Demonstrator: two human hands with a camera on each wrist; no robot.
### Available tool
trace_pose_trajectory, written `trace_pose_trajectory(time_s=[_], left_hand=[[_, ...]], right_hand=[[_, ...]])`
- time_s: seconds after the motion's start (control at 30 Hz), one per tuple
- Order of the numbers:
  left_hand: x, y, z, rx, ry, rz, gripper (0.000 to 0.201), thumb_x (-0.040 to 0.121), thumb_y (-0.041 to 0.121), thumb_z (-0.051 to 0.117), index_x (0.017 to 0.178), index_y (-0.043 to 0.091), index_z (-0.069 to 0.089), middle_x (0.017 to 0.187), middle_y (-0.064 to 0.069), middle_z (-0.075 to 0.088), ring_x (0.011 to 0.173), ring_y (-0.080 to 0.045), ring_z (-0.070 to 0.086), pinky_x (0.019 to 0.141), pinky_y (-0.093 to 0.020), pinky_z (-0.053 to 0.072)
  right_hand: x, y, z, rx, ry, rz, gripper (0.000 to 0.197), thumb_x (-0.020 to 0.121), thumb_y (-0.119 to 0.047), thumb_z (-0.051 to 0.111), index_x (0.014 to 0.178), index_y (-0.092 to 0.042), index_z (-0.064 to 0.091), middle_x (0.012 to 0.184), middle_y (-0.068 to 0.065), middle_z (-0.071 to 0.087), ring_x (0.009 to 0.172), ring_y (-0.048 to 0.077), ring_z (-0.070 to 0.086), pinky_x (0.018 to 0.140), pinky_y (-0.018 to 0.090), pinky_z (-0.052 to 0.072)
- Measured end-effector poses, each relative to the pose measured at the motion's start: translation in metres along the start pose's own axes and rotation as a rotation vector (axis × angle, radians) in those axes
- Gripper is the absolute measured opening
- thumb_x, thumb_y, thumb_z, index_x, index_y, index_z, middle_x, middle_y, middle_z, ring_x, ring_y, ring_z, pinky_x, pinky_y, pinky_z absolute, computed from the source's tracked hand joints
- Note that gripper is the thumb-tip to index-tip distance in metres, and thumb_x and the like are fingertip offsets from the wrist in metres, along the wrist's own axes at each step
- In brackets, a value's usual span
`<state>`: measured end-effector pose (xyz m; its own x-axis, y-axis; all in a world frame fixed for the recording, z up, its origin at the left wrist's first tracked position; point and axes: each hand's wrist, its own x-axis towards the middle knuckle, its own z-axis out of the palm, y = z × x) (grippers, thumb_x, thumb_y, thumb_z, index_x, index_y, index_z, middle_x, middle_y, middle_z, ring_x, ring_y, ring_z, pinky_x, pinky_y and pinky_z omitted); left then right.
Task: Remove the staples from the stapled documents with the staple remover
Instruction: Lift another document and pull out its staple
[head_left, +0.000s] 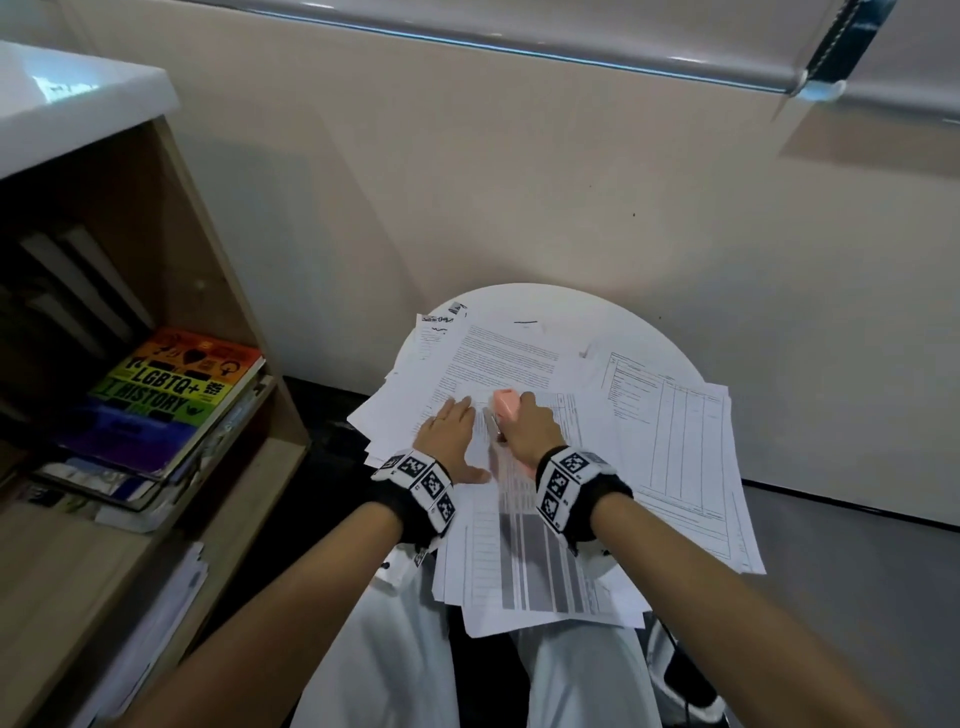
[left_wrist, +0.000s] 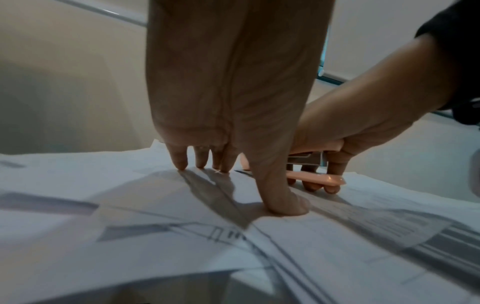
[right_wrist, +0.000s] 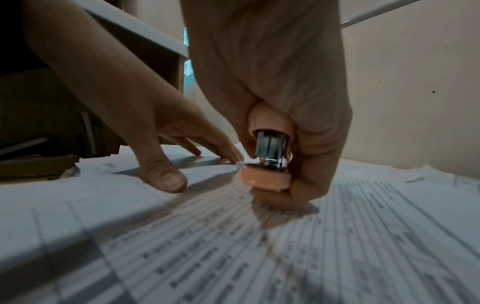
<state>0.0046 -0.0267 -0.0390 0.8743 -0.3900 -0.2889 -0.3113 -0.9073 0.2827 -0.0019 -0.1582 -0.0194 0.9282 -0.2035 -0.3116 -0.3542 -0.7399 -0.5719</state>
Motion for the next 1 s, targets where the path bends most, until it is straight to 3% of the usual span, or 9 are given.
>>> trace_pose_trajectory(time_s=[0.27, 0.43, 0.57, 0.7, 0.87, 1.0], left_hand=[[0.009, -0.004, 0.002, 0.007, 0.012, 0.091, 0.104, 0.072, 0.044, 0.076, 0.146, -0.001, 0.019, 0.159, -0.012, 0.007, 0.148, -0.025, 0.008, 0.120, -0.037, 0.016], [0.012, -0.004, 0.003, 0.021, 0.050, 0.108, 0.094, 0.067, 0.043, 0.080, 0.136, -0.002, 0.035, 0.152, -0.015, 0.023, 0.140, -0.026, 0.023, 0.114, -0.035, 0.026], [0.012, -0.005, 0.002, -0.003, 0.061, 0.114, 0.094, 0.067, 0.039, 0.081, 0.138, 0.000, 0.033, 0.149, -0.012, 0.028, 0.137, -0.024, 0.027, 0.113, -0.034, 0.028], [0.011, -0.006, 0.003, 0.023, 0.054, 0.115, 0.092, 0.068, 0.042, 0.080, 0.136, 0.000, 0.035, 0.150, -0.013, 0.026, 0.137, -0.025, 0.027, 0.112, -0.036, 0.029], [0.013, -0.005, 0.003, 0.017, 0.061, 0.105, 0.092, 0.065, 0.042, 0.081, 0.135, 0.003, 0.037, 0.143, -0.010, 0.033, 0.132, -0.025, 0.034, 0.109, -0.036, 0.034], [0.013, -0.004, 0.000, 0.059, 0.007, 0.073, 0.102, 0.070, 0.047, 0.077, 0.144, 0.002, 0.024, 0.157, -0.010, 0.016, 0.143, -0.023, 0.020, 0.117, -0.039, 0.023]], right_hand=[[0.009, -0.008, 0.017, -0.134, 0.081, -0.025, 0.041, 0.099, -0.024, 0.043, 0.134, -0.004, 0.034, 0.130, 0.018, 0.049, 0.113, 0.036, 0.054, 0.085, 0.042, 0.044], [0.013, -0.009, 0.023, -0.246, 0.132, -0.100, 0.046, 0.096, -0.017, 0.047, 0.139, -0.010, 0.030, 0.129, 0.015, 0.046, 0.109, 0.036, 0.055, 0.073, 0.039, 0.041], [0.015, -0.016, 0.021, -0.095, 0.115, 0.032, 0.042, 0.099, -0.025, 0.045, 0.133, -0.005, 0.033, 0.126, 0.018, 0.054, 0.112, 0.035, 0.056, 0.084, 0.040, 0.044], [0.014, -0.014, 0.025, -0.161, 0.159, -0.045, 0.040, 0.097, -0.018, 0.046, 0.134, -0.009, 0.033, 0.124, 0.017, 0.054, 0.106, 0.035, 0.058, 0.076, 0.040, 0.043], [0.021, -0.025, 0.019, -0.078, 0.138, 0.033, 0.044, 0.099, -0.030, 0.042, 0.133, -0.004, 0.032, 0.124, 0.020, 0.055, 0.111, 0.037, 0.057, 0.084, 0.043, 0.045], [0.022, -0.019, 0.008, 0.092, 0.176, 0.055, 0.041, 0.100, -0.026, 0.040, 0.135, -0.006, 0.031, 0.123, 0.021, 0.056, 0.106, 0.038, 0.058, 0.079, 0.040, 0.045]])
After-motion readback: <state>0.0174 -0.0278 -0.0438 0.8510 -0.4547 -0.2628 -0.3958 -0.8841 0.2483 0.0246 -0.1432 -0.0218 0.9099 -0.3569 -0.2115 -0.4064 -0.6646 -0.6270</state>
